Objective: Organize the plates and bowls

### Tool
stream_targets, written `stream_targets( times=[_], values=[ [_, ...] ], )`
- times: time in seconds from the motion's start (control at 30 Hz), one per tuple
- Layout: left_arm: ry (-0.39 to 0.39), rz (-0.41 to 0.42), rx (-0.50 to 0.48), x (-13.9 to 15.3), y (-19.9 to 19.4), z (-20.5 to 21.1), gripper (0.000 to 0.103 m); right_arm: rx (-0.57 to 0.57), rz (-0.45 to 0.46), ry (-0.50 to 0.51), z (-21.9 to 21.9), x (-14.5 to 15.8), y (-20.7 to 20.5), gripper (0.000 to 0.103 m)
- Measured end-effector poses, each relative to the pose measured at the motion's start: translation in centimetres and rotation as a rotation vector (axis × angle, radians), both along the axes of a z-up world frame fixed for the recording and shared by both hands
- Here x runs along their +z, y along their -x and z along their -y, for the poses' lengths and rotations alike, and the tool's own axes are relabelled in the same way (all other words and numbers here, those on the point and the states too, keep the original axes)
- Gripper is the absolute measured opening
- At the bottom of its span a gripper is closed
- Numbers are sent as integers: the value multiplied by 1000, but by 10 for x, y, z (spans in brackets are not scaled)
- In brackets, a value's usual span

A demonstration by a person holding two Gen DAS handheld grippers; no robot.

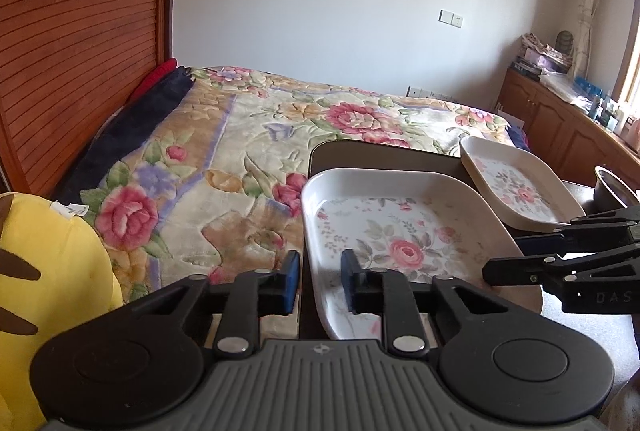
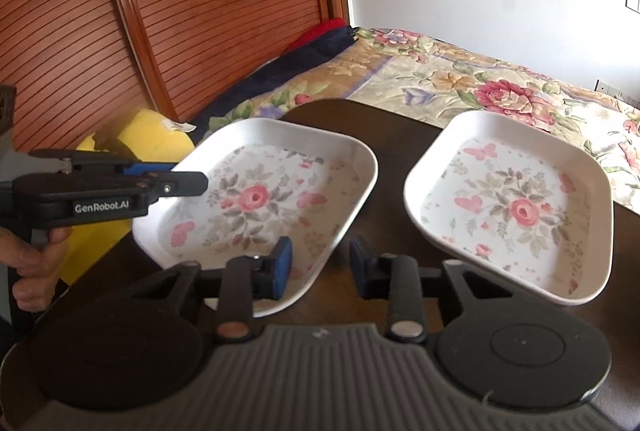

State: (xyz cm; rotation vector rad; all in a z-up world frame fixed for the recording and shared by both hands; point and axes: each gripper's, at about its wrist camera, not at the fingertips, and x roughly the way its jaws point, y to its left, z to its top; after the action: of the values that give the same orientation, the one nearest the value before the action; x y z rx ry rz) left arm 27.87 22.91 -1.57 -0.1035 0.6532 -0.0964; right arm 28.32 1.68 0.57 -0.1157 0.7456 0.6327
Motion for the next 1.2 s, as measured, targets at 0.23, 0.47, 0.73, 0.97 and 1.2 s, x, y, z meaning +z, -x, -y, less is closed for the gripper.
stream_targets(
  times=[0.23, 0.47, 0.73, 0.97, 1.2],
  values=[
    [-10, 1, 7, 2, 2, 3, 14, 11, -4, 6, -1, 1, -3, 25],
    [-21, 2, 17, 6, 7, 5, 14, 7, -14, -12, 4, 1, -4, 21],
    [-13, 31, 26, 15, 18, 10, 14, 2, -1, -45, 13, 7, 2, 21],
    [-15, 42, 13, 23, 29, 21, 14, -8, 15, -62, 26, 12, 10, 21],
    [11, 66, 6, 32, 48, 35, 14, -17, 34, -79, 43, 20, 25, 21]
  ],
)
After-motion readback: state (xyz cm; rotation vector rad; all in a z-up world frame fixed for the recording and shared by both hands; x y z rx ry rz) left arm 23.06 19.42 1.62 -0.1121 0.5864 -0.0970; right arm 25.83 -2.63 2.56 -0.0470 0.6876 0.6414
